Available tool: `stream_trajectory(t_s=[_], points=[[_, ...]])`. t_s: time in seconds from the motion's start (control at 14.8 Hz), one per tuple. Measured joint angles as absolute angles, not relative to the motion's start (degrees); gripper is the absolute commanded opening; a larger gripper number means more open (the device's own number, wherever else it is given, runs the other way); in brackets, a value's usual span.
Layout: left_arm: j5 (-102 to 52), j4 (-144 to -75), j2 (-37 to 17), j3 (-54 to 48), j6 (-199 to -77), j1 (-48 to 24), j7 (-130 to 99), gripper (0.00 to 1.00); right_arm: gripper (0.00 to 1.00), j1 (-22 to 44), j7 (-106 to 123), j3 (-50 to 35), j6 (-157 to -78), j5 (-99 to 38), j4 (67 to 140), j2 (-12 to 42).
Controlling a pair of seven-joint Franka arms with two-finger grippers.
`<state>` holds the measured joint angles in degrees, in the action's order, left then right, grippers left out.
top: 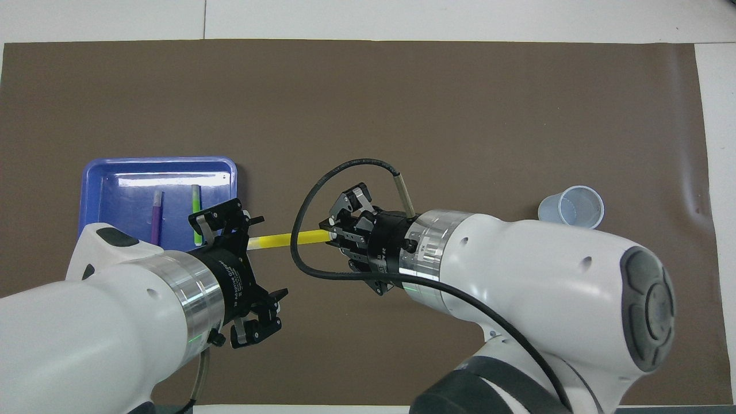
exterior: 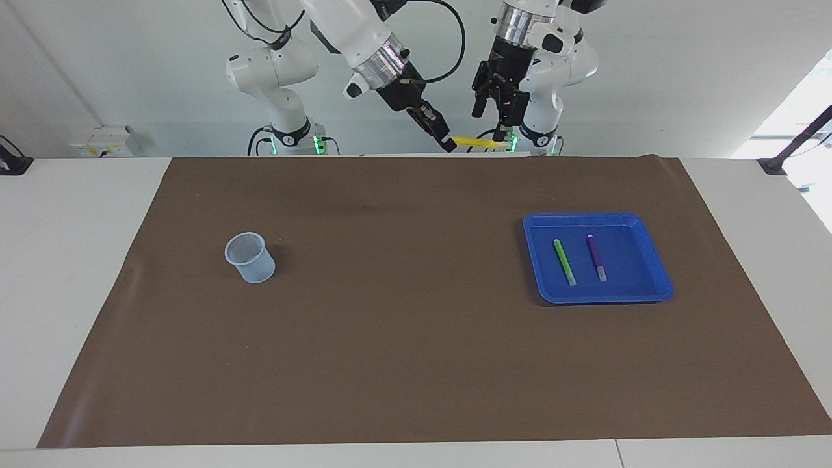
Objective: Right arm passes pens to left for tray arrangement
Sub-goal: 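Close the left gripper on the yellow pen held by the right gripper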
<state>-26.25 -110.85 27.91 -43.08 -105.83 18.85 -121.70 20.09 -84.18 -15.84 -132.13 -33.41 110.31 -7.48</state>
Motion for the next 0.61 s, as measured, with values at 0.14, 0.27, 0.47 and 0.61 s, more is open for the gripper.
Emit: stream_trajectory(t_s=[0.14, 0.27, 0.47, 0.61], points=[[-26.25, -111.88, 27.89, -43.08, -106.76, 18.27, -121.74, 1.0, 0.0, 20.12, -84.8, -16.91, -132.13, -33.41, 110.22, -7.48], [-26.25, -112.88, 27.89, -43.09, -107.86, 17.67, -121.82, 1.0, 0.0, 20.13, -84.9, -17.4, -132.13, -33.41, 110.19, -7.48], [-26.24, -113.45, 27.89, -43.09, -108.2, 17.5, -121.81, 0.93, 0.0, 20.13, -84.9, -17.5, -132.13, -33.41, 110.19, -7.48], [-26.23, -113.47, 27.89, -43.09, -108.2, 17.47, -121.72, 0.8, 0.0, 20.13, -84.9, -17.5, -132.12, -33.41, 110.19, -7.48]])
